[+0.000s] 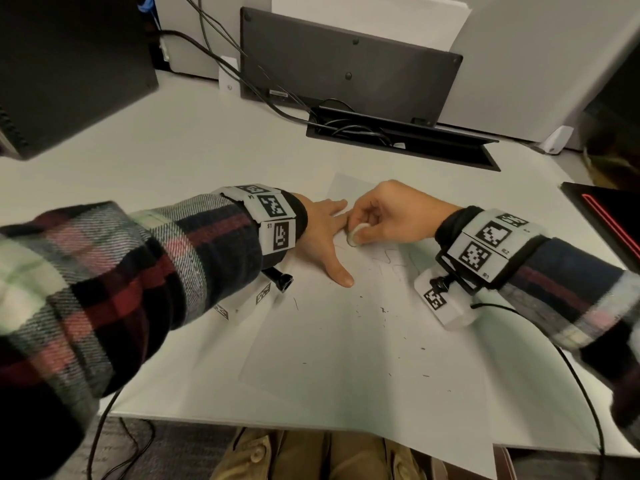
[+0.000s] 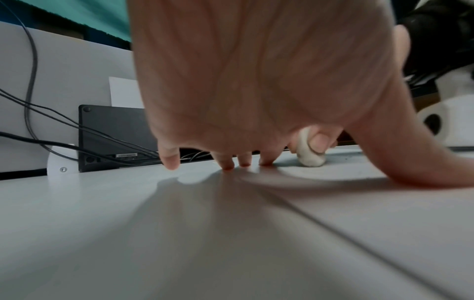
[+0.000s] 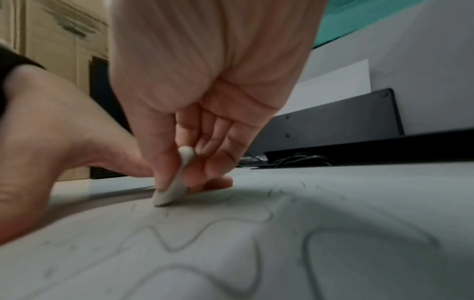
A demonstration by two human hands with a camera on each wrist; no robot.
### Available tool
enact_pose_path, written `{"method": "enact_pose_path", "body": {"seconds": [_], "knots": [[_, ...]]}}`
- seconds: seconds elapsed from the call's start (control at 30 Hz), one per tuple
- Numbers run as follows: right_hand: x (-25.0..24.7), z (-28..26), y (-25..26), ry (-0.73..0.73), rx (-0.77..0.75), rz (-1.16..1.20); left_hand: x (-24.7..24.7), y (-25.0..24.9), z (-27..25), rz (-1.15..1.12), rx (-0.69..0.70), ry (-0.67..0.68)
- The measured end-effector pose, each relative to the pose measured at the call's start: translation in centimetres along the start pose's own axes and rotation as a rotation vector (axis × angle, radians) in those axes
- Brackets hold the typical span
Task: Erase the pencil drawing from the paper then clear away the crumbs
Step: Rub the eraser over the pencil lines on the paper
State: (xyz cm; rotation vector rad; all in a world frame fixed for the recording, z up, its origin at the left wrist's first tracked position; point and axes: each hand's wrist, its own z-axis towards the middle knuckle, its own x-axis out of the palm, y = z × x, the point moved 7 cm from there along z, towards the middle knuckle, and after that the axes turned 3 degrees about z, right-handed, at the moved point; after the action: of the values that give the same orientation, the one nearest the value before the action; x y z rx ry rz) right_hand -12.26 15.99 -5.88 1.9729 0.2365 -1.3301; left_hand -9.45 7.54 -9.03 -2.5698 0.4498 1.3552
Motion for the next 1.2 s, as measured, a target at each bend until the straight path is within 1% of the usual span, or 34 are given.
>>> {"method": "enact_pose_path", "body": {"seconds": [0.07, 0.17, 0.2, 0.23, 0.3, 0.33, 0.37, 0.43, 0.5, 0.67, 0.8, 0.9, 1.03, 1.07, 1.17, 1.2], "knots": [[0.1, -0.1, 0.2, 0.008, 0.003, -0.001, 0.0, 0.0, 0.2, -0.007, 0.001, 0.0], [1.8, -1.6, 0.5, 0.129, 0.012, 0.062, 0.2, 0.4, 0.4, -0.029, -0.014, 0.013], [1.8, -1.9, 0.4, 0.132, 0.019, 0.076, 0.3, 0.5, 0.4, -0.024, -0.022, 0.01], [1.4, -1.9, 0.0, 0.092, 0.03, 0.091, 0.2, 0.5, 0.3, -0.01, -0.03, 0.001], [-0.4, -1.9, -1.0, -0.056, 0.057, 0.109, 0.1, 0.6, 0.4, 0.017, -0.048, -0.017], [-1.2, -1.9, -1.4, -0.101, 0.068, 0.087, 0.0, 0.7, 0.3, 0.029, -0.058, -0.028], [-1.6, -1.9, -1.8, -0.101, 0.08, 0.042, 0.0, 0.8, 0.3, 0.04, -0.068, -0.04], [-1.4, -2.0, -2.2, -0.027, 0.106, -0.038, -0.1, 0.9, 0.0, 0.062, -0.077, -0.061], [-1.2, -2.0, -2.4, 0.004, 0.126, -0.036, 0.0, 1.0, -0.3, 0.078, -0.079, -0.07], [-1.2, -1.8, -2.2, -0.005, 0.145, 0.029, 0.2, 1.0, -1.0, 0.063, -0.077, -0.12], [-0.8, -1.7, -1.7, -0.036, 0.108, 0.031, 0.2, 0.9, -0.8, -0.061, -0.071, -0.161], [-0.1, -1.6, -1.2, -0.055, 0.062, -0.007, 0.5, 0.7, -0.5, -0.139, -0.048, -0.131], [0.1, -1.2, -1.0, -0.082, 0.052, 0.039, 1.0, 0.6, -0.4, -0.08, -0.051, -0.052], [0.3, -1.2, -0.9, -0.061, 0.055, 0.066, 1.2, 0.7, -0.3, -0.061, -0.054, -0.031], [1.7, -1.6, -0.2, 0.095, 0.067, 0.199, 1.4, 0.8, -0.2, -0.05, -0.061, 0.008], [1.7, -1.5, -0.1, 0.094, 0.061, 0.197, 1.4, 0.7, -0.2, -0.052, -0.062, 0.015]]}}
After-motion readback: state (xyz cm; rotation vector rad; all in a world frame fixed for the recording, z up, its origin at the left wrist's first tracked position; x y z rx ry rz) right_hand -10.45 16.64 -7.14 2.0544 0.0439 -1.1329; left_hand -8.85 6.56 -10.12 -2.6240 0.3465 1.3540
